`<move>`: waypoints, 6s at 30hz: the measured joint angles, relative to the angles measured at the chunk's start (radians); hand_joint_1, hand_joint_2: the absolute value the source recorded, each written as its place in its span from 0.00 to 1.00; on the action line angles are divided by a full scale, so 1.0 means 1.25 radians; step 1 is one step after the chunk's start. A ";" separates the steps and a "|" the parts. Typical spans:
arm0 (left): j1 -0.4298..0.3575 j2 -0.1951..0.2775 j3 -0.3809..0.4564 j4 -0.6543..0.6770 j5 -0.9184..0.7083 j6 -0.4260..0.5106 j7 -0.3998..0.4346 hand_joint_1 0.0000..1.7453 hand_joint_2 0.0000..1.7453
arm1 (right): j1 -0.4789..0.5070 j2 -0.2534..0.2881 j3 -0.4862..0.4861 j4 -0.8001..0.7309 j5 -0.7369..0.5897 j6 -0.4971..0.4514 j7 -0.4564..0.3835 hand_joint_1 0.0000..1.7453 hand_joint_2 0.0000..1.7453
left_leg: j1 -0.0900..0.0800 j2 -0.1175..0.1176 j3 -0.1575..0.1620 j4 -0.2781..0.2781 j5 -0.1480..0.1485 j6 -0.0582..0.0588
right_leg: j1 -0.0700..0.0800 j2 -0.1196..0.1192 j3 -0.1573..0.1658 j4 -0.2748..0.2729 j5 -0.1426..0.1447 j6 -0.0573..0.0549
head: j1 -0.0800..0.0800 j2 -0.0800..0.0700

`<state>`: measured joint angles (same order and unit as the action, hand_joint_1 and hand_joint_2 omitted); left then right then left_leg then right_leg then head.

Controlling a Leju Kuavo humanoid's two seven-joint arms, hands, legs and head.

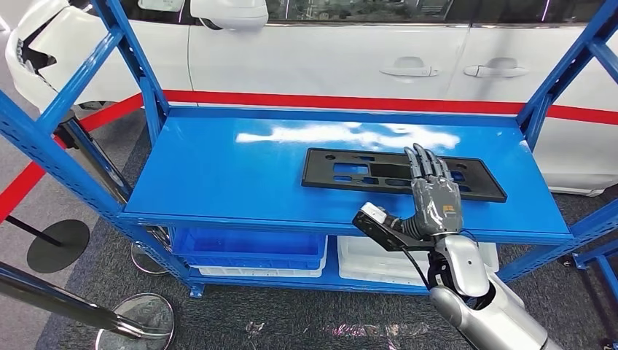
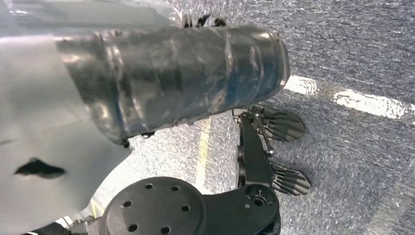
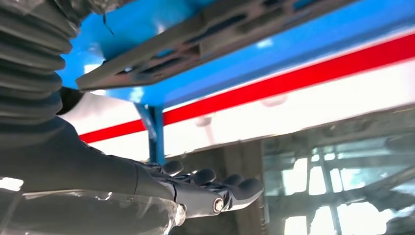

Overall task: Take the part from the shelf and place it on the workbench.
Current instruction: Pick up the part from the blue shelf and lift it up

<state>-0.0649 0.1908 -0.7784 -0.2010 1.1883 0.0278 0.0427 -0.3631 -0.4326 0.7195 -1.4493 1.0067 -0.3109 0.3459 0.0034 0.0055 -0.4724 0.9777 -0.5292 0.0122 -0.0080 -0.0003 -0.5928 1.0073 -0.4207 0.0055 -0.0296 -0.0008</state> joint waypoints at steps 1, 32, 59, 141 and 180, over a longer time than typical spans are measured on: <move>0.000 0.000 -0.004 0.000 0.000 0.000 0.000 0.00 0.00 | 0.002 -0.002 -0.006 0.003 0.006 -0.013 0.000 0.00 1.00 | 0.000 0.000 0.000 0.000 0.000 0.000 | 0.000 0.000 0.000 0.000 0.000 0.000 | 0.000 0.000; -0.002 0.001 -0.032 0.001 -0.001 -0.008 -0.002 0.00 0.00 | 0.019 -0.005 -0.050 0.088 0.017 -0.021 -0.041 0.00 1.00 | 0.000 0.000 0.000 0.000 0.000 0.000 | 0.000 0.000 0.000 0.000 0.000 0.000 | 0.000 0.000; -0.004 0.005 -0.049 0.001 0.002 -0.022 -0.011 0.00 0.00 | 0.008 0.009 -0.050 0.155 0.021 0.009 -0.052 0.00 1.00 | 0.000 0.000 0.000 0.000 0.000 0.000 | 0.000 0.000 0.000 0.000 0.000 0.000 | 0.000 0.000; -0.006 0.011 -0.051 0.005 0.018 -0.036 -0.023 0.00 0.00 | 0.023 0.027 -0.039 0.157 0.024 0.056 -0.035 0.00 1.00 | 0.016 -0.003 0.008 0.014 -0.022 -0.010 | -0.018 0.002 -0.048 0.038 0.012 0.027 | 0.011 0.000; -0.010 0.013 -0.069 0.009 0.021 -0.037 -0.020 0.00 0.00 | -0.010 0.046 -0.011 0.193 0.004 0.160 -0.031 1.00 1.00 | 0.007 -0.006 -0.179 0.251 -0.061 -0.023 | -0.009 0.005 -0.017 0.037 -0.028 -0.018 | 0.003 0.000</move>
<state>-0.0771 0.2071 -0.8652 -0.1900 1.2144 -0.0183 0.0180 -0.3759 -0.3753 0.7052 -1.2086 1.0117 -0.1115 0.3067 0.0126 -0.0014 -0.6966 1.2918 -0.6056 -0.0167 -0.0192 0.0061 -0.6145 1.0531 -0.4557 -0.0175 -0.0257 -0.0008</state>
